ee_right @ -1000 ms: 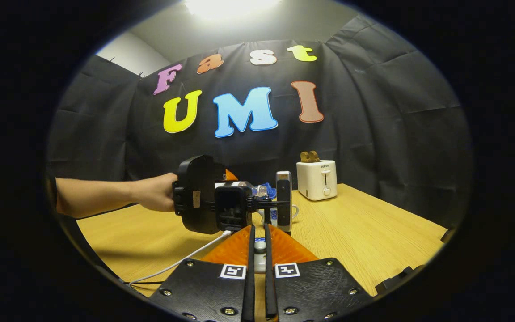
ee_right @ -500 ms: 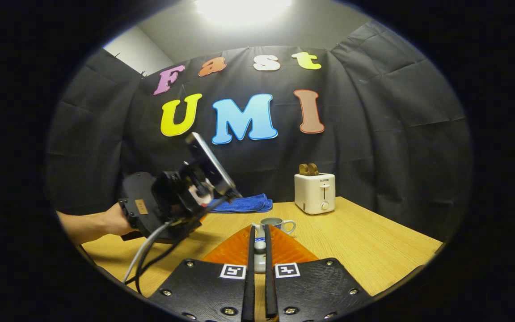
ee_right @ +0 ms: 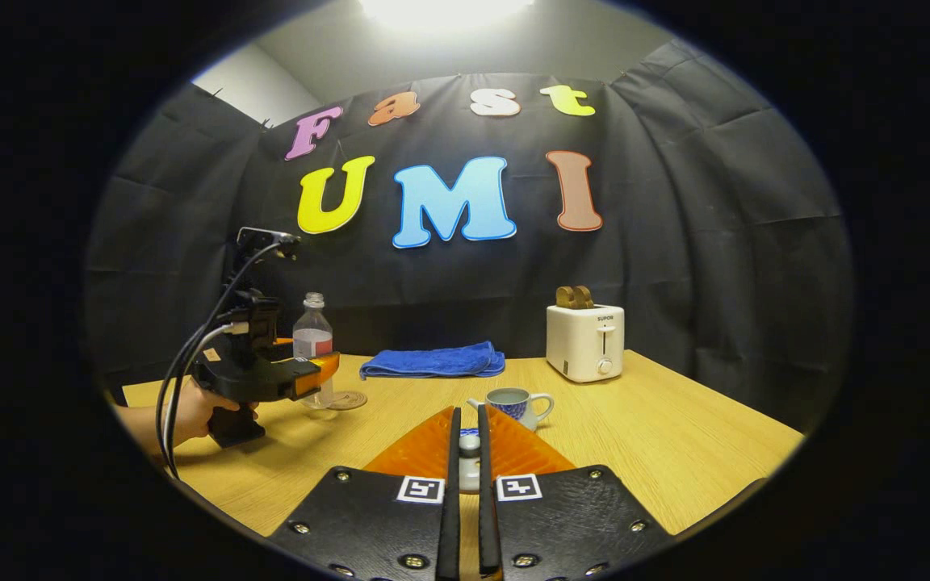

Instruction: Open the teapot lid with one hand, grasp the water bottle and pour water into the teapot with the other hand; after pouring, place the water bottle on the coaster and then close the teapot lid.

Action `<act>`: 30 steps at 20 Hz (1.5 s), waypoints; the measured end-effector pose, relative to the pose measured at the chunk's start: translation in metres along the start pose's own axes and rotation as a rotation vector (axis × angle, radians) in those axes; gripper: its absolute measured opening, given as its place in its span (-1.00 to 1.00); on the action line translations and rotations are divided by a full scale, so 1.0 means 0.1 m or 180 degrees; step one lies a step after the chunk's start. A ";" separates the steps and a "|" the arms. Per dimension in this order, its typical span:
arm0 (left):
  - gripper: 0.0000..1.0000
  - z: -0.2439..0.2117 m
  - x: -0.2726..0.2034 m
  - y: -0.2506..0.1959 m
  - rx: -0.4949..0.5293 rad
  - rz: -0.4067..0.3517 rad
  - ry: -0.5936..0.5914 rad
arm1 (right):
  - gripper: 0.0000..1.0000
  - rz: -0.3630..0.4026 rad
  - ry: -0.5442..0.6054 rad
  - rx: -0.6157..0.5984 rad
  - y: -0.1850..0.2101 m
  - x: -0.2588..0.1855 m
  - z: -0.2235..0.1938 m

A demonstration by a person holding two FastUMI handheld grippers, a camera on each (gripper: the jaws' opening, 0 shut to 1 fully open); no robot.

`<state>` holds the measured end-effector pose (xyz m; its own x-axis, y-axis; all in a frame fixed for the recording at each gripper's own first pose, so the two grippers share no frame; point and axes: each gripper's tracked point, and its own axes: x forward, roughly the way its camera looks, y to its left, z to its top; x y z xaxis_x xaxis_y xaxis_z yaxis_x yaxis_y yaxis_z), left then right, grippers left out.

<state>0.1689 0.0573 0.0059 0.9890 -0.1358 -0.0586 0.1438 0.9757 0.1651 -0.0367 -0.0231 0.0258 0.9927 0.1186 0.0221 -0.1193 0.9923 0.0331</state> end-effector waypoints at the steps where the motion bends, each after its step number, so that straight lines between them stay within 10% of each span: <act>1: 0.75 -0.03 0.04 0.05 -0.0059 0.0029 0.0007 | -0.82 0.0000 0.0007 0.0004 -0.01 0.01 -0.01; 10: 0.75 -0.15 0.60 0.34 -0.0661 0.0076 0.0059 | -0.82 -0.0088 0.0067 0.0081 -0.15 0.09 -0.09; 30: 1.00 -0.24 0.74 0.25 -0.0429 0.0144 0.0156 | -0.82 -0.0115 0.0123 0.0087 -0.18 0.10 -0.13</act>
<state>0.2452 0.0759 -0.0174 0.9910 -0.0859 -0.1025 0.0899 0.9953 0.0353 -0.0248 -0.0393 0.0129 0.9963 0.0844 -0.0182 -0.0832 0.9947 0.0606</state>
